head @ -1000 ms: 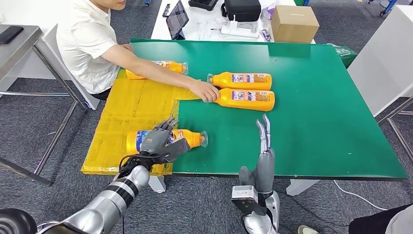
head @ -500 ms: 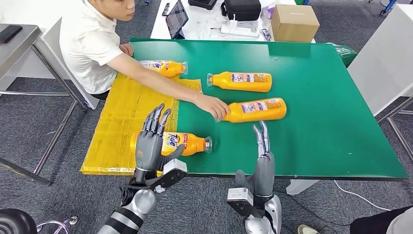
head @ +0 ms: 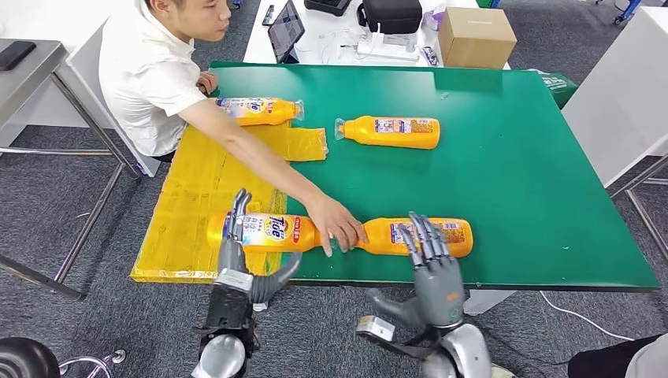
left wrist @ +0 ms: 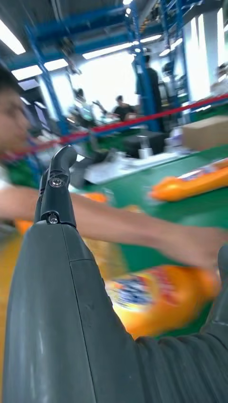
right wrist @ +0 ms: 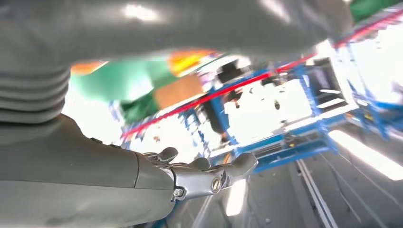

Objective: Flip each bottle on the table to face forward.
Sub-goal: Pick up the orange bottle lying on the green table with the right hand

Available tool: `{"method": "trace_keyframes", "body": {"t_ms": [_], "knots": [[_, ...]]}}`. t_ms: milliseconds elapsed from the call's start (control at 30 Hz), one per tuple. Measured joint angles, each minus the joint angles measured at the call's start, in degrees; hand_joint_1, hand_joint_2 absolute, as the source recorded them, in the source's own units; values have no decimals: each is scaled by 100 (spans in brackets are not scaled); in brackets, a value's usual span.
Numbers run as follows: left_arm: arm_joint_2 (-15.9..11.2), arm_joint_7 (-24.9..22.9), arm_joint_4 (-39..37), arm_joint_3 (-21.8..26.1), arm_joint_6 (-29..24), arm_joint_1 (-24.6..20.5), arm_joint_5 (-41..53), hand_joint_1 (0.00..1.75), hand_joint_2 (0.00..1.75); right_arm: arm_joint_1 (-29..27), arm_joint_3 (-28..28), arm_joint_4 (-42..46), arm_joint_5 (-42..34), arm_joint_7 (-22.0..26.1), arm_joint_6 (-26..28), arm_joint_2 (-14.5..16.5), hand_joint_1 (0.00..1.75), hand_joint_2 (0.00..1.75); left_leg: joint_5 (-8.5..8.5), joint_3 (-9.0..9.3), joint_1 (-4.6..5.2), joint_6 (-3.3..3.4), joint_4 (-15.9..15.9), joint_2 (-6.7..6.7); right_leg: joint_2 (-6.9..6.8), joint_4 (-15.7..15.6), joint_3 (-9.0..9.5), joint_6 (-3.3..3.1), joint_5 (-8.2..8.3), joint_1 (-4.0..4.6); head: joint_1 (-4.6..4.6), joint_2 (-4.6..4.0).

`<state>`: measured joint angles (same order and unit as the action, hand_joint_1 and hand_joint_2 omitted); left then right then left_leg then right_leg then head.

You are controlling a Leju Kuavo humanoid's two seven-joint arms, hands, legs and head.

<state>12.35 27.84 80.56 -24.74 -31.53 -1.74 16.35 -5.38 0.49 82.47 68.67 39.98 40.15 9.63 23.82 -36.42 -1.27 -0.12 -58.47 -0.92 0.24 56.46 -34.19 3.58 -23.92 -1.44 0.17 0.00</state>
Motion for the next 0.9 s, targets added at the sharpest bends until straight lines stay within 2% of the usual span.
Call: {"method": "trace_keyframes", "body": {"t_ms": [167,300,500,767,900], "knots": [[-102,87,285,-180,-32,242,-378,0,175,61,-892,-37,585,-32,-1,-155,0,175,3,-1,3,5,0,0,0,-1,0,1,0,-4,0,0],[-138,102,352,-236,-67,280,-521,0,175,239,-1295,-200,754,-167,-52,-251,0,175,2,2,2,5,0,1,1,0,1,1,2,-3,-1,0],[-155,260,333,-445,-69,241,-735,0,175,660,-1430,-721,785,-238,-43,-440,0,175,-1,4,3,6,0,4,2,0,3,2,4,-4,0,0],[-222,270,213,-728,-244,125,-782,0,175,1163,-1409,-1464,877,-701,-41,-675,0,175,-1,3,5,6,0,4,2,0,3,3,4,-7,-1,0],[-258,240,148,-821,-221,83,-851,0,175,1339,-1176,-1894,676,-1056,-38,-876,0,175,0,3,5,6,0,4,2,1,3,3,4,-7,-1,0]]}}
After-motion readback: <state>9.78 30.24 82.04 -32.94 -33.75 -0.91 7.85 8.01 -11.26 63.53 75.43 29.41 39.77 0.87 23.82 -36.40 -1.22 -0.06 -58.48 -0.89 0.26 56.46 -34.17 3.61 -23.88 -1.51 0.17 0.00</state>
